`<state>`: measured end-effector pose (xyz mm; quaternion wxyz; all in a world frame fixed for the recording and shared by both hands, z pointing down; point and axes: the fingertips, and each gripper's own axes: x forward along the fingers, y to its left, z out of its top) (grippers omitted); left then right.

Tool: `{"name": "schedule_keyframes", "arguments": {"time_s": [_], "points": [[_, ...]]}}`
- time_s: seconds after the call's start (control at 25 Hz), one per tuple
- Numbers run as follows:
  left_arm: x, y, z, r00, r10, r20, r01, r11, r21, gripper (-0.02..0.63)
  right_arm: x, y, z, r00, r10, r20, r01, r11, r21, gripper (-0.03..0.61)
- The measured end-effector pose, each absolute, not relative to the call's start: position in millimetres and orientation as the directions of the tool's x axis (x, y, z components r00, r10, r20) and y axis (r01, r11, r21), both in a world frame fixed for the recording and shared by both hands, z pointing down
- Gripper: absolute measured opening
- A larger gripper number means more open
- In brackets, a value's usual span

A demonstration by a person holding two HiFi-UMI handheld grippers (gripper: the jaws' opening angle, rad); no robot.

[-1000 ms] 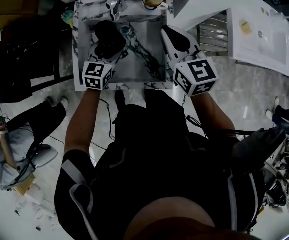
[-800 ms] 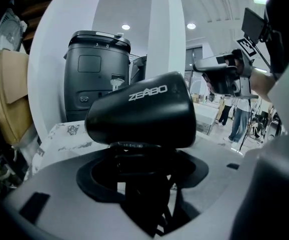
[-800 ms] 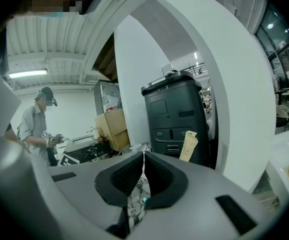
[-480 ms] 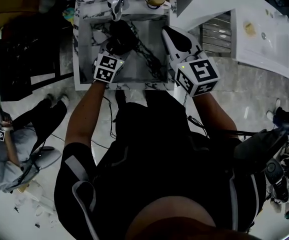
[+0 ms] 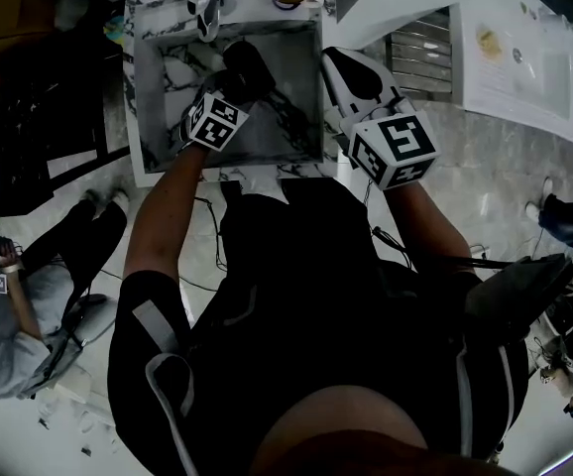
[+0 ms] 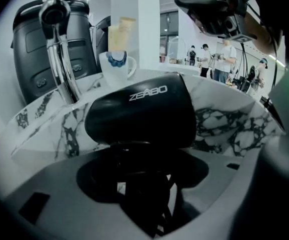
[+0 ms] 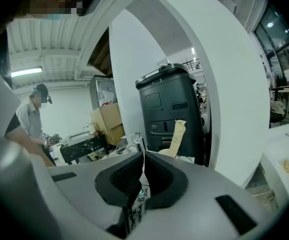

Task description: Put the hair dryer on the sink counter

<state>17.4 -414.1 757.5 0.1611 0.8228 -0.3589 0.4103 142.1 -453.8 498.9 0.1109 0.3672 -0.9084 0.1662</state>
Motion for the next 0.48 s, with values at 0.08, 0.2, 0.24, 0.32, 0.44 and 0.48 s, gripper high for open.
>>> {"name": "schedule_keyframes", "arguments": {"time_s": [0.08,0.2,0.24,0.32,0.44,0.48], "points": [[19,-412,767,0.402,-0.437,0.805,-0.713,-0.701,-0.024,0.278,144,-454,503,-0.701,-0.631,0.331,-0.708,0.670,-0.222,0.025],[23,-414,777,0.401,-0.423,0.813,-0.712,-0.703,-0.015,0.278,145,-452,508,-0.697,-0.628,0.345,-0.711,0.668,-0.220,0.025],[24,-415,779,0.398,-0.421,0.816,-0.711,-0.703,-0.016,0.278,145,-452,509,-0.696,-0.627,0.350,-0.712,0.667,-0.221,0.025],[25,-416,785,0.386,-0.415,0.824,-0.706,-0.708,-0.026,0.278,144,-451,512,-0.694,-0.629,0.351,-0.715,0.662,-0.226,0.025],[26,-416,794,0.372,-0.401,0.837,-0.703,-0.710,-0.028,0.278,141,-448,514,-0.694,-0.631,0.346,-0.714,0.663,-0.225,0.025],[26,-416,797,0.368,-0.393,0.843,-0.702,-0.712,-0.026,0.278,141,-446,515,-0.695,-0.631,0.344,-0.713,0.664,-0.223,0.025]]}}
